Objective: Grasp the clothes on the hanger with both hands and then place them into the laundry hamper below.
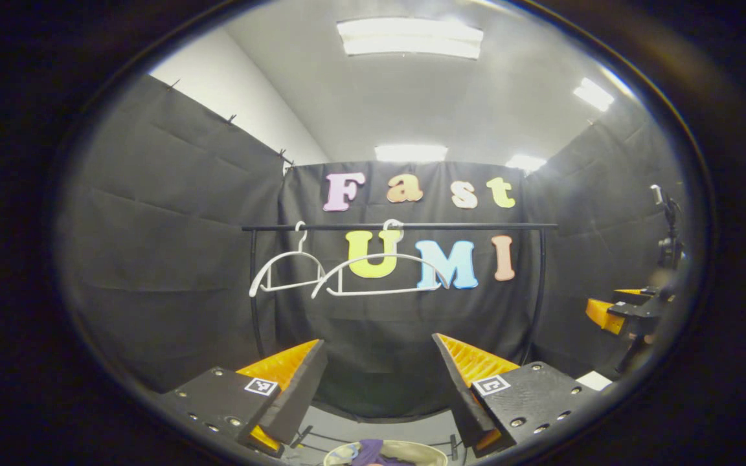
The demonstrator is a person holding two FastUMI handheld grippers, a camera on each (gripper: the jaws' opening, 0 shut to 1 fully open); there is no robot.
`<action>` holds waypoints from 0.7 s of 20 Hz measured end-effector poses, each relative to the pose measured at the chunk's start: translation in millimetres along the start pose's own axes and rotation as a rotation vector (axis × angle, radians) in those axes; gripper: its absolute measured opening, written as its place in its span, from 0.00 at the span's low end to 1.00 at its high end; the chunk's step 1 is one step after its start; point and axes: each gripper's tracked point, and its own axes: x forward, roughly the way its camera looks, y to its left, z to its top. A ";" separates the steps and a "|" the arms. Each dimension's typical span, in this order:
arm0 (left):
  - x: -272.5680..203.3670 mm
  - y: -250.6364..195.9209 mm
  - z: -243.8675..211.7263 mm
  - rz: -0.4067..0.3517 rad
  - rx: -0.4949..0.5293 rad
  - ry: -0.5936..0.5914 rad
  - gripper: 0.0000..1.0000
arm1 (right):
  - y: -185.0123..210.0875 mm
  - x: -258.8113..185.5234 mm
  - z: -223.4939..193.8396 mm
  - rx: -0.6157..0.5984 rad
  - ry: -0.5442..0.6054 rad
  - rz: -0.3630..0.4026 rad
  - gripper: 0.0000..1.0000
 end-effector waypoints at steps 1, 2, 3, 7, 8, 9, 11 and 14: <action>-0.3 3.1 0.5 0.004 -0.005 -0.002 0.90 | 0.7 -0.2 0.4 -0.003 0.000 0.000 0.94; -2.9 5.6 -0.9 0.007 -0.011 -0.005 0.90 | 1.9 0.2 1.2 -0.004 -0.001 0.000 0.94; -4.3 9.2 -1.5 0.009 -0.019 -0.005 0.90 | 2.4 -0.4 2.0 -0.004 0.001 0.000 0.94; -8.7 23.4 -2.3 0.009 -0.033 -0.006 0.90 | 1.9 -1.5 4.9 -0.007 -0.001 -0.008 0.94; -10.2 25.2 -1.5 0.006 -0.031 -0.009 0.90 | 2.0 -1.6 5.7 -0.009 -0.004 -0.010 0.95; -11.8 25.8 -1.6 0.003 -0.029 -0.009 0.90 | 0.6 -2.5 4.7 -0.011 -0.001 -0.015 0.94; -12.9 30.5 -2.7 0.004 -0.025 -0.007 0.90 | -1.5 -2.9 2.7 -0.012 0.010 -0.026 0.94; -10.1 42.6 -6.9 0.021 -0.023 -0.010 0.90 | -6.2 -3.3 3.5 -0.013 0.008 -0.049 0.94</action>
